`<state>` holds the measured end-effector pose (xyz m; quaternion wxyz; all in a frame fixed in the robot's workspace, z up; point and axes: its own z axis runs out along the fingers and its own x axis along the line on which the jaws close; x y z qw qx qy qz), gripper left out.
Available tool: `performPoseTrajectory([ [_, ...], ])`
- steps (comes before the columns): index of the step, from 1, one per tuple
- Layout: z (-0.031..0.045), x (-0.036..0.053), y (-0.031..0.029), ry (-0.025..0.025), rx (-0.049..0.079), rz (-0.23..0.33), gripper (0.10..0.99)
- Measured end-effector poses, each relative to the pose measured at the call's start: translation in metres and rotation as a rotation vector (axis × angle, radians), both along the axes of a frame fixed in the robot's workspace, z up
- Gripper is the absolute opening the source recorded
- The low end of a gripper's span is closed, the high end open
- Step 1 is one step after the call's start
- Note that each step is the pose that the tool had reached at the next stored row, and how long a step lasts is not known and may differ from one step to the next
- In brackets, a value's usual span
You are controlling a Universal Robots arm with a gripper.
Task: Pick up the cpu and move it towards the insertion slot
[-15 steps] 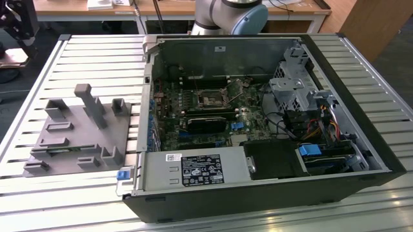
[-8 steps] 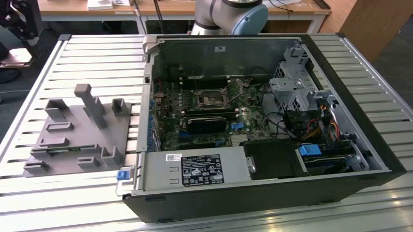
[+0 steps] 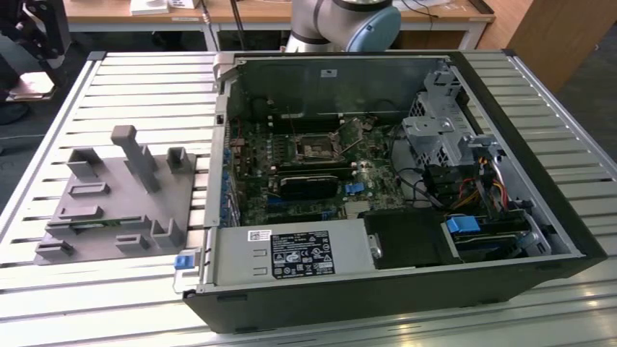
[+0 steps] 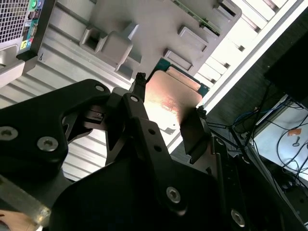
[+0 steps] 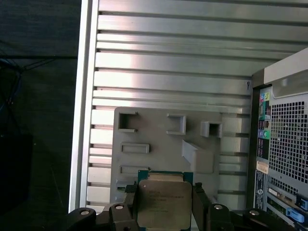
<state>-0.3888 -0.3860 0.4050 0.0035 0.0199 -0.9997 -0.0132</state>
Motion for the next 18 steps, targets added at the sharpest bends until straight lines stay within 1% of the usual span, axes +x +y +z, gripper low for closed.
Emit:
performPoseTrajectory([
  [18, -0.0001, 0.0093, 0.0, -0.0001, 0.0, 0.0, 0.541],
])
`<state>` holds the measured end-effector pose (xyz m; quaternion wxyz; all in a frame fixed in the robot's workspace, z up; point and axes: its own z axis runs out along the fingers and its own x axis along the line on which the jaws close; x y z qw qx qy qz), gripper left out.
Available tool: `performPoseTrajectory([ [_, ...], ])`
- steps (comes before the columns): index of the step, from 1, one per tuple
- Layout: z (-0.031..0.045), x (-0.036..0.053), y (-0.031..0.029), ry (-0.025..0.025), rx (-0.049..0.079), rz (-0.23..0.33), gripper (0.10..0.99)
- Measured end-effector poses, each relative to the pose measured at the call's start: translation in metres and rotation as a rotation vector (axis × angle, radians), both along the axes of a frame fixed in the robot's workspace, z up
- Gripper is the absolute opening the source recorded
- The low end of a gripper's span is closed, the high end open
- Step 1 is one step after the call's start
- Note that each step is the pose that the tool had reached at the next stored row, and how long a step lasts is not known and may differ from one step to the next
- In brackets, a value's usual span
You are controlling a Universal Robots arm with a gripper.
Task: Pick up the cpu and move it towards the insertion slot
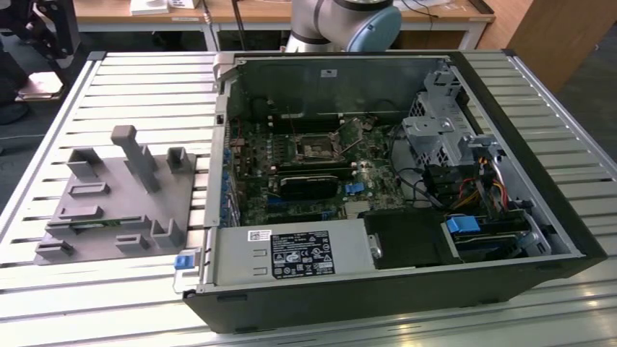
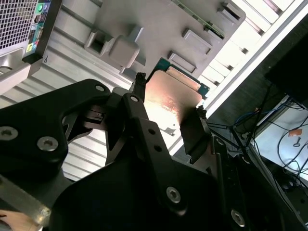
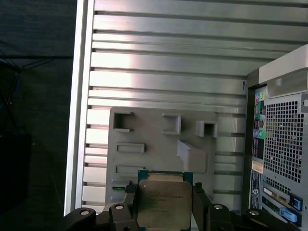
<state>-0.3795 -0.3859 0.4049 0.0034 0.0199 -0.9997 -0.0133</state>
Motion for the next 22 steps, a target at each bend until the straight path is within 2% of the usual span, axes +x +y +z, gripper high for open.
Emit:
performPoseTrajectory([
  [22, 0.0, 0.0098, 0.0, 0.0, 0.0, 0.0, 0.541],
])
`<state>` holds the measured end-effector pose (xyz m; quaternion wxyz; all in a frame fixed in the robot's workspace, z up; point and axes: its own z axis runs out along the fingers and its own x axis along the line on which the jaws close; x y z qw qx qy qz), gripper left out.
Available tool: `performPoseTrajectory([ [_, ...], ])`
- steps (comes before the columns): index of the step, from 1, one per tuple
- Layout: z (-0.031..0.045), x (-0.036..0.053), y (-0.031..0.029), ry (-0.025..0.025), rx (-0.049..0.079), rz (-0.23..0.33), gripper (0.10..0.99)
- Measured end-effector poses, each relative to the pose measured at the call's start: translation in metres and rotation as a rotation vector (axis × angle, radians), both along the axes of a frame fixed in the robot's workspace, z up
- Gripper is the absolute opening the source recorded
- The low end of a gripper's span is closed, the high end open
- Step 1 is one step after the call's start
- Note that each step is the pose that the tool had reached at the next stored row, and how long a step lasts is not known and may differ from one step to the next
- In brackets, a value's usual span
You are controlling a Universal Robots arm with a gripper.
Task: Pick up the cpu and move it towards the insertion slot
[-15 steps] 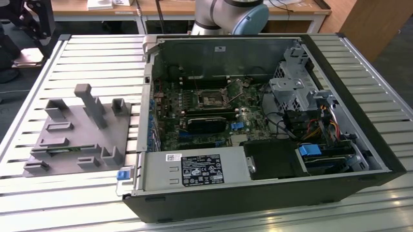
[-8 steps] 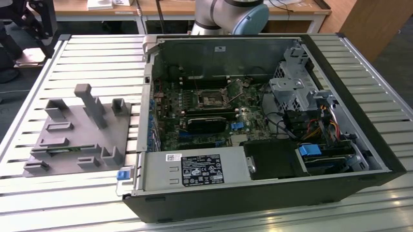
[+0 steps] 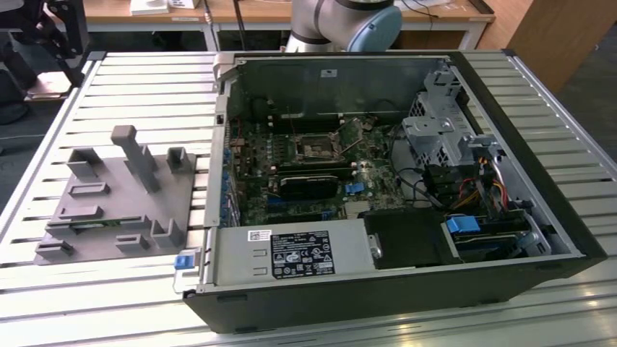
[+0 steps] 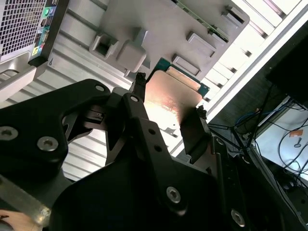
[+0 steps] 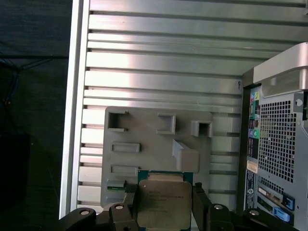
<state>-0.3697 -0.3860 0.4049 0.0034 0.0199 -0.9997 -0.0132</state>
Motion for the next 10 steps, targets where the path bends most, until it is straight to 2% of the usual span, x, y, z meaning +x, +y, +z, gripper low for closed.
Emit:
performPoseTrajectory([
  [10, 0.0, 0.0036, 0.0, 0.0001, 0.0, 0.0, 0.541],
])
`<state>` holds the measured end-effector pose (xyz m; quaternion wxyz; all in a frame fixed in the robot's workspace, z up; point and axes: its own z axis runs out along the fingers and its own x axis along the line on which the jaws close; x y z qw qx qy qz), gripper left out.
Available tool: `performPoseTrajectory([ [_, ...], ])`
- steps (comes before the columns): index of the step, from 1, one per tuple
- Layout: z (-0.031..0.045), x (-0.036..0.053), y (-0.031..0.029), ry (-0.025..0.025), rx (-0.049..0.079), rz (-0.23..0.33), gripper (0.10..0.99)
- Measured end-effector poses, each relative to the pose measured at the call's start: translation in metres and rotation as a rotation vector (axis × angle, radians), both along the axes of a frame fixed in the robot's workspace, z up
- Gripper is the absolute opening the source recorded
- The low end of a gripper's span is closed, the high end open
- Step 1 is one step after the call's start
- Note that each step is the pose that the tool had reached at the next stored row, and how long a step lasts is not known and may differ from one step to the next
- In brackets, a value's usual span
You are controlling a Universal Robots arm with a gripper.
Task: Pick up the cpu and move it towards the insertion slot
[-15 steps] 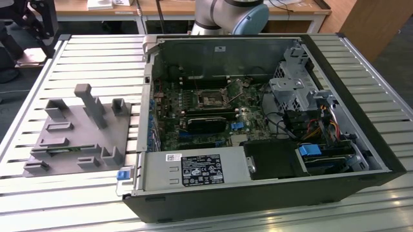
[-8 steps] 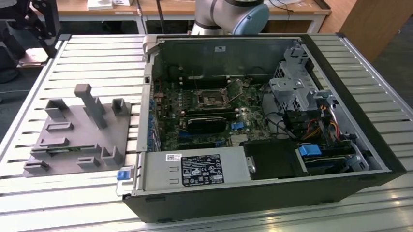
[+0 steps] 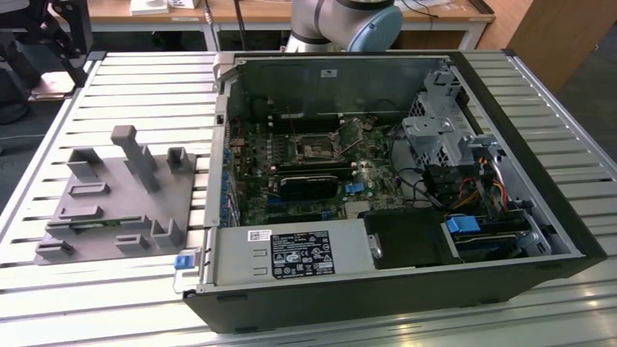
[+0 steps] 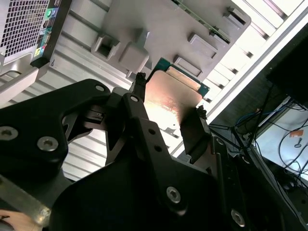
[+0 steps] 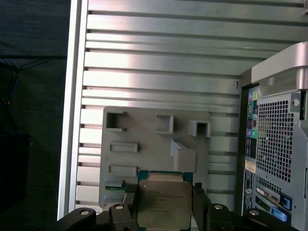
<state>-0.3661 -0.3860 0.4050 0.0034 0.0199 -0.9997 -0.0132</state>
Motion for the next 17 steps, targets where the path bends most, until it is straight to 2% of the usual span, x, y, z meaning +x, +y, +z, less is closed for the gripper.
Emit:
performPoseTrajectory([
  [17, 0.0, 0.0075, 0.0, 0.0, 0.0, 0.0, 0.541],
])
